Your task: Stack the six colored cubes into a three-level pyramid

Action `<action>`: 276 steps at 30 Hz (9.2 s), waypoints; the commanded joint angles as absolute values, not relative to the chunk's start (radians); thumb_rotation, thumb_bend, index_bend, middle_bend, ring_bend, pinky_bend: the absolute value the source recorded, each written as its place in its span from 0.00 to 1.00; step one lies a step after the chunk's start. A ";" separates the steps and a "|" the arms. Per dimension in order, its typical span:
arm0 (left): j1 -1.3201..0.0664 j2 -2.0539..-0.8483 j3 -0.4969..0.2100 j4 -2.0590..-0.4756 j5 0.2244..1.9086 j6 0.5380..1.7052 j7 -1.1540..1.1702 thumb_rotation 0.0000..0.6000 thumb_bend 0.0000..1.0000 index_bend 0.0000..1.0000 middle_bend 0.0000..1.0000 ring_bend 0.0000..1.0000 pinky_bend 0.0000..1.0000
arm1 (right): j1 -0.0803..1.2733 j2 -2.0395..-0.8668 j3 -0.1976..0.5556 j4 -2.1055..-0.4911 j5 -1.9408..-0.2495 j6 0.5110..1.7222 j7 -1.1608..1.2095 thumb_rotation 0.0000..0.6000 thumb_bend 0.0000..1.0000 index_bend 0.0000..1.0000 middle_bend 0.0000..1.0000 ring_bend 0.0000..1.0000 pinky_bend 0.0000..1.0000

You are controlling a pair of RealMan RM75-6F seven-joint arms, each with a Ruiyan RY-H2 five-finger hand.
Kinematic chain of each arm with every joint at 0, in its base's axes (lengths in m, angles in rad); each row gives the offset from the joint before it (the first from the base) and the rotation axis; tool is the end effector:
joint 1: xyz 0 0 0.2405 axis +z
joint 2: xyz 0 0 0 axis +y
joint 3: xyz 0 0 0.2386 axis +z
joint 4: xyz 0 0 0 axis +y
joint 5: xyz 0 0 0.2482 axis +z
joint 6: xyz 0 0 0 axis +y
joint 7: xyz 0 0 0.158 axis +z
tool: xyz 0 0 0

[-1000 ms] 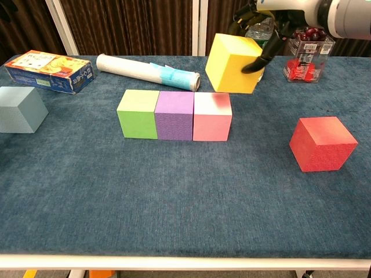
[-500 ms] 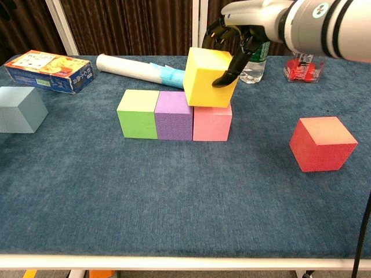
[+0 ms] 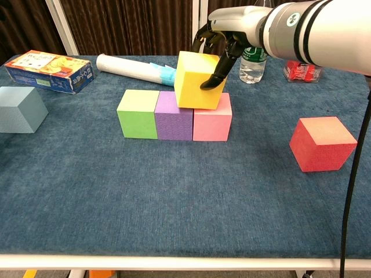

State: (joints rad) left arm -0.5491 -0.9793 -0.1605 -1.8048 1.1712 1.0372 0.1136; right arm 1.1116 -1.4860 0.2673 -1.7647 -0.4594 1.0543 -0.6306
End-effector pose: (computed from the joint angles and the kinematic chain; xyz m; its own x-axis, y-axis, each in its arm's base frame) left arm -0.2055 0.3329 0.1044 0.4104 0.1868 0.8926 0.9063 -0.1916 -0.3766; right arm -0.0087 -0.3552 -0.0488 0.3809 -0.3648 0.8496 -0.9091 -0.3155 0.2721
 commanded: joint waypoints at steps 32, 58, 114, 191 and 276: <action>-0.529 -0.974 -0.161 -1.818 1.157 1.059 0.122 1.00 0.15 0.18 0.22 0.18 0.04 | 0.960 -1.436 0.265 -1.531 -0.937 0.718 -0.072 1.00 0.01 0.00 0.16 0.00 0.00; -0.527 -0.976 -0.163 -1.813 1.141 1.053 0.121 1.00 0.15 0.18 0.22 0.18 0.04 | 0.915 -1.532 0.264 -1.355 -1.261 0.745 0.278 1.00 0.10 0.21 0.38 0.06 0.00; -0.528 -0.989 -0.165 -1.784 1.166 1.045 0.084 1.00 0.15 0.18 0.22 0.18 0.04 | 0.800 -1.664 0.286 -1.462 -1.088 0.963 -0.016 1.00 0.12 0.25 0.44 0.11 0.00; -0.558 -1.010 -0.156 -1.751 1.144 0.951 0.043 1.00 0.15 0.18 0.22 0.18 0.04 | 0.702 -1.293 0.338 -1.759 -1.115 0.991 -0.020 1.00 0.08 0.00 0.00 0.00 0.00; -0.798 -1.284 -0.237 -1.694 0.822 0.811 0.142 1.00 0.31 0.34 0.48 0.34 0.14 | 0.596 -1.187 0.312 -1.639 -1.138 0.990 0.253 1.00 0.09 0.00 0.01 0.00 0.00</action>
